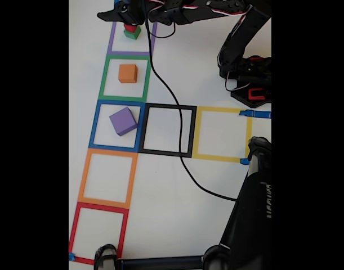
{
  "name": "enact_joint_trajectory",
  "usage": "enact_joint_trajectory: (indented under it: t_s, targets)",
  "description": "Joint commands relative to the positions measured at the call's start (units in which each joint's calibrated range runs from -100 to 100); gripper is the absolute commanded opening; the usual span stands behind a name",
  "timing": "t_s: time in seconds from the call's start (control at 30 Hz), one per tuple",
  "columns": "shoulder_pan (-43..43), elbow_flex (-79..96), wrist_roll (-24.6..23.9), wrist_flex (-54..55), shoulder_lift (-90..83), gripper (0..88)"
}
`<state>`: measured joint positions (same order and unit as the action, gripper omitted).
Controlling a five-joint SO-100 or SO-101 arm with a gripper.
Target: Tower of hanoi
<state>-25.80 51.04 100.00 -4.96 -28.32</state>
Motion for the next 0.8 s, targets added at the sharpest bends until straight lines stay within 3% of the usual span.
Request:
enact_joint_trajectory:
  t_s: [0.0,0.37,0.77]
  targets:
    - [5.4,-15.3,0.0,-27.6,-9.0,0.2]
    - [18.9,-39.5,0.0,-68.3,-16.3,0.1]
    - [42.2,-49.7,0.0,-88.8,-25.7,0.1]
